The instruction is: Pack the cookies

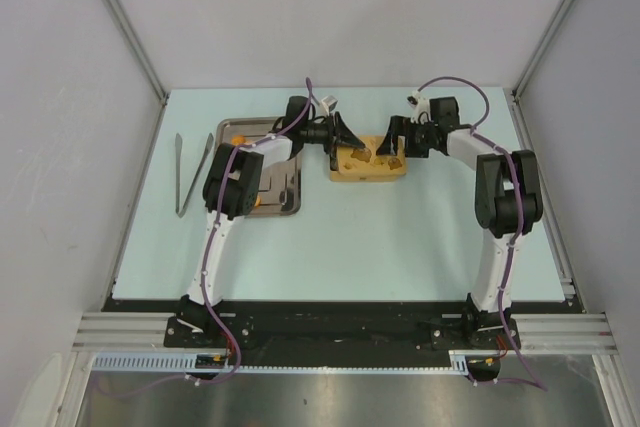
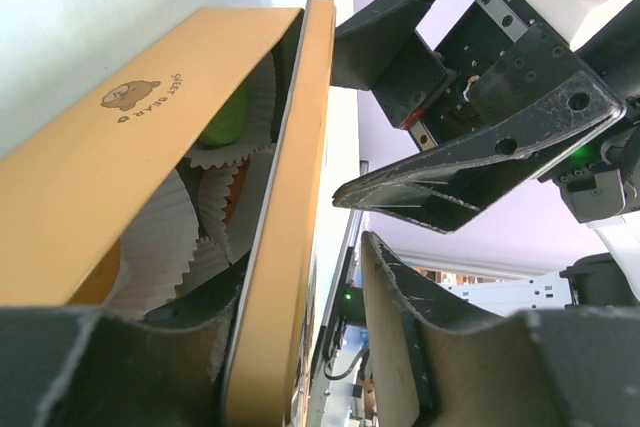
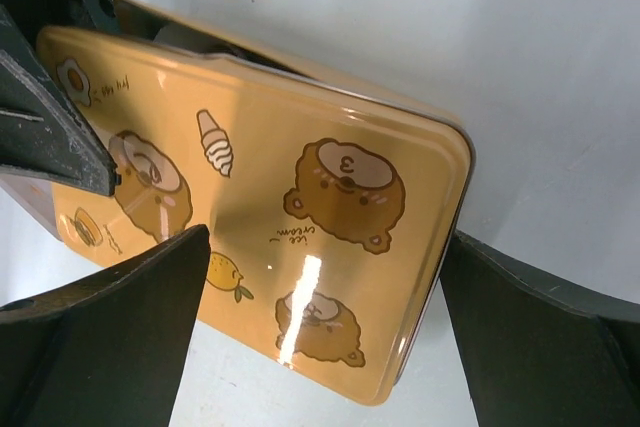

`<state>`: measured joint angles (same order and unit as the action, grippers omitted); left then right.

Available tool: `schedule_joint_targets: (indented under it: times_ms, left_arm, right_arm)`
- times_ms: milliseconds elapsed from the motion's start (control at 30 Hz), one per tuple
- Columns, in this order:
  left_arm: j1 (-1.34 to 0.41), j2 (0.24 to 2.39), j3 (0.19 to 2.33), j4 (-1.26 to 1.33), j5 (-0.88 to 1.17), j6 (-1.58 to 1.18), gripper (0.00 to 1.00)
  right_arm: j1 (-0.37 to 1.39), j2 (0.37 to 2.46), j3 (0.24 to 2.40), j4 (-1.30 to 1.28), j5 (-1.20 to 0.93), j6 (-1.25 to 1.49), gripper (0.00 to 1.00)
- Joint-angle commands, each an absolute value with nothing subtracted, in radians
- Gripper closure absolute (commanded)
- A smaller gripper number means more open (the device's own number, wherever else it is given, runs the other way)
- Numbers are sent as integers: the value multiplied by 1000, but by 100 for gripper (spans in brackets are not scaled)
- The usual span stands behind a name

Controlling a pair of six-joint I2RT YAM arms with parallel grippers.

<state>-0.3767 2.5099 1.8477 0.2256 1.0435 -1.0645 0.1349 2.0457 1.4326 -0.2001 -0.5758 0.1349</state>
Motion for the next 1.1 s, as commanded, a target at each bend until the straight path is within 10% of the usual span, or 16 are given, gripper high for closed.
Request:
schedule_joint_targets:
  times_ms: [0,1067]
  left_arm:
    - [-365,2488,1868,226,1037,-1040,57]
    - [-336,2465,1917,133,1022,-971,34]
  right_arm:
    - [141,2068,1489,-202,-569,133,0]
    - [166,2154,1597,-267,-448,133,0]
